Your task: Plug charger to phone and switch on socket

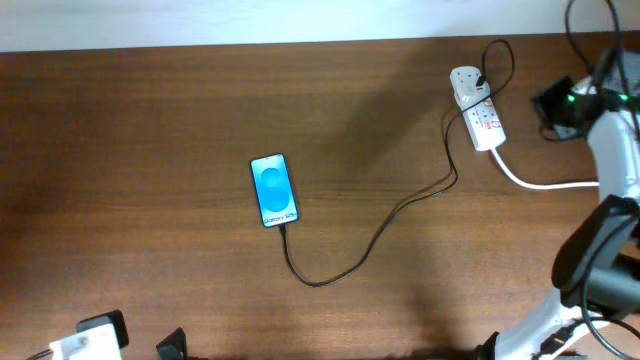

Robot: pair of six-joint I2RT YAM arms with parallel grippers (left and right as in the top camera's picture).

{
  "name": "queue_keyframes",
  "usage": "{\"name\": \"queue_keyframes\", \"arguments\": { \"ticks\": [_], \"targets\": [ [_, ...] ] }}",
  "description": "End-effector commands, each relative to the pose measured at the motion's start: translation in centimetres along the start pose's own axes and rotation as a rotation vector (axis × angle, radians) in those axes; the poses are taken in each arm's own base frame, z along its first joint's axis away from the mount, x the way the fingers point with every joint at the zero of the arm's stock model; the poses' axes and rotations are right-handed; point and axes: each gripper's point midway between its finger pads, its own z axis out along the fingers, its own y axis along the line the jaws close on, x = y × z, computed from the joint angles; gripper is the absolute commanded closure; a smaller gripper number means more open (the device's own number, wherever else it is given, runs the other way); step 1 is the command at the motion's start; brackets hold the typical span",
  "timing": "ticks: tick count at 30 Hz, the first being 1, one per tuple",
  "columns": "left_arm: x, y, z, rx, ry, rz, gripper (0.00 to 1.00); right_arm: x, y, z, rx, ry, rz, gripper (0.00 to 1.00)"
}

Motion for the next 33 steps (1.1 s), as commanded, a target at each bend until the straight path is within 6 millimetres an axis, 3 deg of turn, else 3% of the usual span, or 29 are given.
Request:
{"name": "queue_keyframes", "arguments": {
  "ticks": [1,2,6,8,12,14,19,25,33],
  "targets": [
    [-0.1,0.3,-0.1,-0.019,-0.011,-0.018,0.01,2.9,1.8,4.3,-0.061,0.072,-0.125,0.96],
    [-0.1,0.3,-0.1,-0.019,-0.011,-0.018,0.01,2.9,1.5,5.4,-0.027,0.05,-0.223,0.96],
    [-0.1,0.3,-0.1,-0.019,-0.011,-0.018,0.01,1.6,2.8,6.1,-0.032,-0.042,-0.598,0.96],
    [-0.1,0.3,-0.1,-0.019,-0.011,-0.018,0.01,1.2,2.4,6.5,-0.007,-0.058,-0.609,0.96],
    [-0.1,0.3,-0.1,-0.019,-0.011,-0.018,0.01,2.9,1.5,9.7,-0.043,0.0,-0.607,0.96],
    [-0.1,0.3,-0.1,-0.019,-0.011,-0.018,0.01,2.7,1.6,10.7,-0.062,-0.015,-0.612,0.96],
    [-0.1,0.3,-0.1,-0.019,-0.011,-0.018,0.01,3.0,1.0,12.1,-0.063,-0.011,-0.614,0.96],
    [-0.1,0.3,-0.1,-0.019,-0.011,-0.018,0.0,2.6,2.3,12.3,-0.112,-0.049,-0.634,0.96],
    [-0.1,0.3,-0.1,-0.019,-0.011,-0.018,0.01,4.3,1.7,14.1,-0.142,0.006,-0.629,0.96]
  ]
}}
